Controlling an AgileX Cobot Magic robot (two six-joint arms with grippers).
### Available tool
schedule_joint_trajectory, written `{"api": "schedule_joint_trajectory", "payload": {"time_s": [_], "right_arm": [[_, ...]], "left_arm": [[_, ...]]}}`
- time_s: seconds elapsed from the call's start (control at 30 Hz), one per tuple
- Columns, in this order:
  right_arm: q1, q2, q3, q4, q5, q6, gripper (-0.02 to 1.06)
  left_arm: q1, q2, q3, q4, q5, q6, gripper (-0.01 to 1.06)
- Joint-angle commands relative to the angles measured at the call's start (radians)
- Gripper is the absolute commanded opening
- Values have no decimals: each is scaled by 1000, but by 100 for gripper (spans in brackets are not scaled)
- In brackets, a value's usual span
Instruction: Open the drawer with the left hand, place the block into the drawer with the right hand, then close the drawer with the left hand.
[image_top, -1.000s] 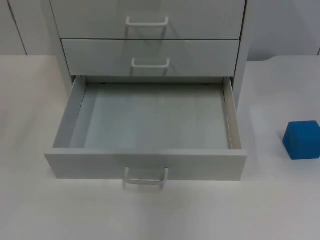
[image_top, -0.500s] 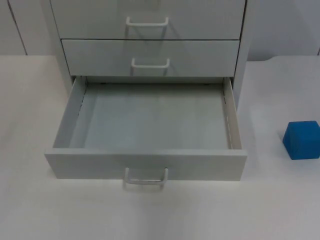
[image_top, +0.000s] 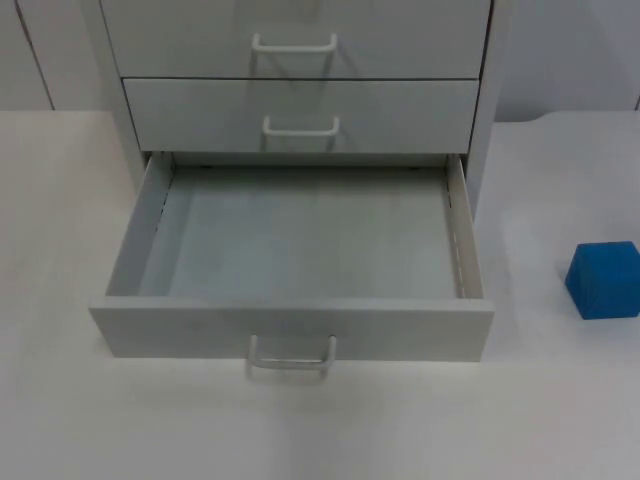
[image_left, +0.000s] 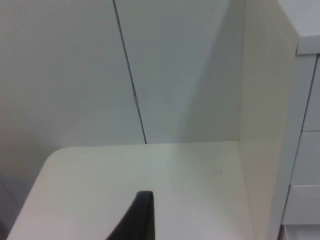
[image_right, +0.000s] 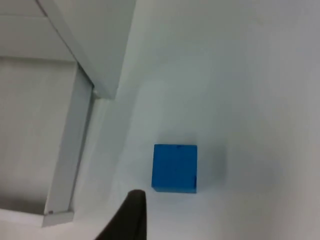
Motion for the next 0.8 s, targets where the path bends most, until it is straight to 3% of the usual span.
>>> {"api": "schedule_joint_trajectory", "payload": {"time_s": [0.0,0.13,0.23,0.33,0.6,0.77], "right_arm": [[7,61,5,5,-51,21,105],[11,192,5,-1,-82,47,105],[23,229,5,-4,-97,47,105],[63,297,5,-4,-179,67,105],[71,449,5,0,-210,102,105],[103,535,1,-2,-290,104,105]], "left_arm": [[2,-11,5,-8,29,-29,105],[2,-8,5,-8,126,-147,105],[2,-4,5,-8,128,-178,105],[2,-2,0,-8,138,-228,105],[2,35,-20,-8,99,-191,105],[2,51,-28,-8,101,-181,105]]}}
